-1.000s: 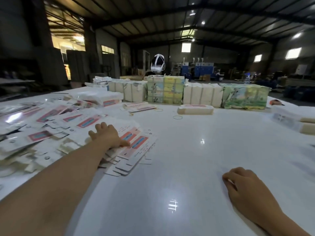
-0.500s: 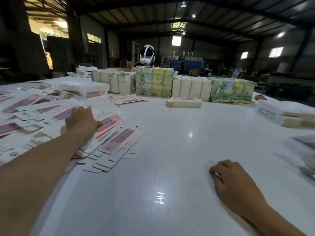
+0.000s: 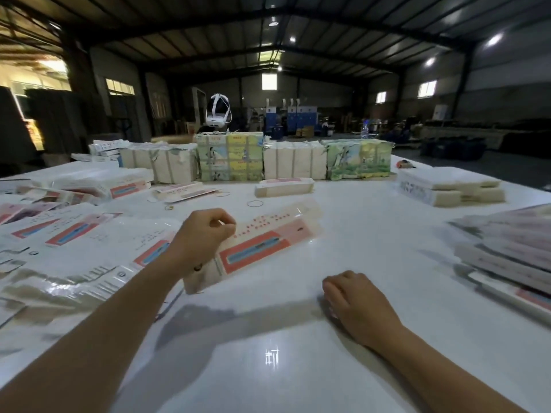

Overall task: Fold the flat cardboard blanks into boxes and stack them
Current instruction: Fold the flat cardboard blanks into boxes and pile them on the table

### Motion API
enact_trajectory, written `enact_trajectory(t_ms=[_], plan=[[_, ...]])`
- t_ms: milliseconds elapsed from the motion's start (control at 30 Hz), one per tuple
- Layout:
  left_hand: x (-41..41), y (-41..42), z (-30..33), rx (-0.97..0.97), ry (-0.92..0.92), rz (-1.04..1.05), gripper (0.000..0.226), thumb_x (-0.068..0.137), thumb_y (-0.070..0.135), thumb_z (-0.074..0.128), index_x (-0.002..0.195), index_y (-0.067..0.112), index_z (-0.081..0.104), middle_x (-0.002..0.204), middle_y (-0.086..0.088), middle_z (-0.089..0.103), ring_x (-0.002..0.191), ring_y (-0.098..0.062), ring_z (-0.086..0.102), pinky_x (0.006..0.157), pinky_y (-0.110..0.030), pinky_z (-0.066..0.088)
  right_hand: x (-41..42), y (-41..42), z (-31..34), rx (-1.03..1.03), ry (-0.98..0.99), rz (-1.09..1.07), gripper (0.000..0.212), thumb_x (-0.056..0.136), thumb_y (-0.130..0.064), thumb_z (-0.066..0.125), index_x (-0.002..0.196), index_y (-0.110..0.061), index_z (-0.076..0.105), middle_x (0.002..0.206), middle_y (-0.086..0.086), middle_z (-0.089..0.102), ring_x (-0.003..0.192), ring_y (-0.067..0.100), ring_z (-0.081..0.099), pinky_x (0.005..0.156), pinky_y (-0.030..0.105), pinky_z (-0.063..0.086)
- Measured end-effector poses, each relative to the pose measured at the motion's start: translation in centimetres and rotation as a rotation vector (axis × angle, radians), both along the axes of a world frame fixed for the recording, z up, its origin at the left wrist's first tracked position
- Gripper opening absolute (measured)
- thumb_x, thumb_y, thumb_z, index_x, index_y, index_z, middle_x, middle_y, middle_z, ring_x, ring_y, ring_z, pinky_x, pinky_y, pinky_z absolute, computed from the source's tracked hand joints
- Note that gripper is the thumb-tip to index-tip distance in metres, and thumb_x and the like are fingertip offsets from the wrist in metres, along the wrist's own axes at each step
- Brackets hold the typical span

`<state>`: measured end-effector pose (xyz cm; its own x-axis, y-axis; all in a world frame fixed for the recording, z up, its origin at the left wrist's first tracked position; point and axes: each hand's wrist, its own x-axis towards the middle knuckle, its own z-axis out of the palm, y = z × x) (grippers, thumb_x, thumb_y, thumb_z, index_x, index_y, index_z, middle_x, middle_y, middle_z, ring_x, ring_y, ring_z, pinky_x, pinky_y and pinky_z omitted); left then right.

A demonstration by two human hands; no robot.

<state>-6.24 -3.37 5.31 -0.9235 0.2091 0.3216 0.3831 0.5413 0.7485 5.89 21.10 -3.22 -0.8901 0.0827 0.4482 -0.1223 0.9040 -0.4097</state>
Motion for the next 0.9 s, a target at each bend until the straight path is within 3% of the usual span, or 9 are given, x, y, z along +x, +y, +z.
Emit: enact_trajectory(t_ms=[33, 133, 200, 333, 400, 467, 567, 733, 900], plan=[[1.2, 1.4, -0.6, 0.003, -0.04, -0.067, 0.009, 0.09, 0.022, 0.061, 0.084, 0.024, 0.067, 0.084, 0.005, 0.07, 0.068, -0.013, 0.07, 0.057, -0.024, 0.053, 0.1, 0.1, 0.4, -0.245, 0.107, 0.005, 0.017, 0.094, -0.023, 0.053, 0.085, -0.015, 0.064, 0.088, 0.002, 0.065, 0.079, 0.025, 0.063, 0.064, 0.029, 0.051], [3.6, 4.5, -2.5, 0.038, -0.148, -0.176, 0.009, 0.09, 0.023, 0.061, 0.084, 0.025, 0.068, 0.075, 0.011, 0.071, 0.066, -0.009, 0.07, 0.057, -0.022, 0.054, 0.9, 0.7, 2.2, -1.268, -0.041, -0.016, 0.054, 0.1, -0.048, 0.03, 0.089, -0.011, 0.068, 0.082, 0.013, 0.071, 0.066, 0.023, 0.065, 0.054, 0.032, 0.055], [4.6, 5.4, -3.2, -0.039, -0.166, -0.205, 0.009, 0.091, 0.025, 0.06, 0.085, 0.025, 0.066, 0.07, 0.017, 0.069, 0.065, -0.005, 0.069, 0.052, -0.017, 0.052, 1.4, 1.2, 2.8, -1.519, -0.082, 0.009, 0.059, 0.099, -0.053, 0.03, 0.086, -0.008, 0.066, 0.077, 0.018, 0.07, 0.054, 0.024, 0.063, 0.044, 0.029, 0.049], [5.5, 5.0, -4.7, -0.155, -0.176, -0.227, 0.011, 0.094, 0.029, 0.054, 0.088, 0.025, 0.061, 0.083, 0.011, 0.07, 0.068, -0.012, 0.07, 0.062, -0.026, 0.058, 1.9, 1.1, 2.8, -1.384, -0.115, -0.011, 0.026, 0.097, -0.02, 0.048, 0.079, -0.002, 0.05, 0.068, 0.017, 0.068, 0.044, 0.018, 0.056, 0.039, 0.023, 0.042], [5.9, 4.9, -5.4, -0.369, -0.003, -0.213, 0.02, 0.095, 0.042, 0.047, 0.104, 0.03, 0.059, 0.103, 0.008, 0.067, 0.082, -0.011, 0.067, 0.076, -0.033, 0.057, 1.9, 0.6, 2.8, -1.286, -0.132, -0.043, 0.025, 0.096, -0.012, 0.049, 0.074, -0.004, 0.044, 0.065, 0.013, 0.07, 0.044, 0.018, 0.056, 0.041, 0.023, 0.043], [6.7, 5.6, -6.1, -0.574, 0.211, -0.213, 0.063, 0.083, 0.068, 0.04, 0.133, 0.03, 0.046, 0.124, 0.01, 0.056, 0.1, -0.009, 0.056, 0.09, -0.033, 0.047, 2.0, 0.0, 2.9, -1.238, -0.127, -0.03, 0.027, 0.096, -0.011, 0.051, 0.069, -0.003, 0.048, 0.065, 0.013, 0.07, 0.044, 0.019, 0.055, 0.041, 0.025, 0.044], [8.2, 7.7, -6.7, -0.672, 0.361, -0.209, 0.111, 0.058, 0.093, 0.028, 0.147, 0.027, 0.019, 0.134, 0.011, 0.04, 0.108, -0.008, 0.043, 0.097, -0.027, 0.036, 2.3, -0.6, 3.0, -1.195, -0.129, 0.041, 0.028, 0.096, -0.015, 0.053, 0.073, 0.0, 0.059, 0.069, 0.015, 0.07, 0.05, 0.023, 0.058, 0.046, 0.027, 0.049], [8.5, 7.7, -6.1, -0.401, 0.53, -0.19, 0.096, 0.064, 0.071, 0.064, 0.14, 0.022, 0.033, 0.115, 0.004, 0.05, 0.092, -0.007, 0.042, 0.08, -0.021, 0.041, 2.5, -0.1, 3.4, -1.462, -0.186, 0.321, 0.028, 0.099, -0.022, 0.045, 0.103, -0.001, 0.063, 0.086, 0.019, 0.071, 0.064, 0.022, 0.066, 0.051, 0.027, 0.051], [8.8, 7.1, -5.4, -0.286, 0.686, -0.201, 0.088, 0.057, 0.061, 0.069, 0.128, 0.014, 0.047, 0.104, -0.004, 0.06, 0.079, -0.016, 0.055, 0.069, -0.03, 0.051, 2.9, 0.7, 3.5, -1.497, -0.257, 0.538, 0.034, 0.085, -0.02, 0.056, 0.107, 0.004, 0.063, 0.094, 0.02, 0.072, 0.068, 0.024, 0.07, 0.055, 0.026, 0.057]])
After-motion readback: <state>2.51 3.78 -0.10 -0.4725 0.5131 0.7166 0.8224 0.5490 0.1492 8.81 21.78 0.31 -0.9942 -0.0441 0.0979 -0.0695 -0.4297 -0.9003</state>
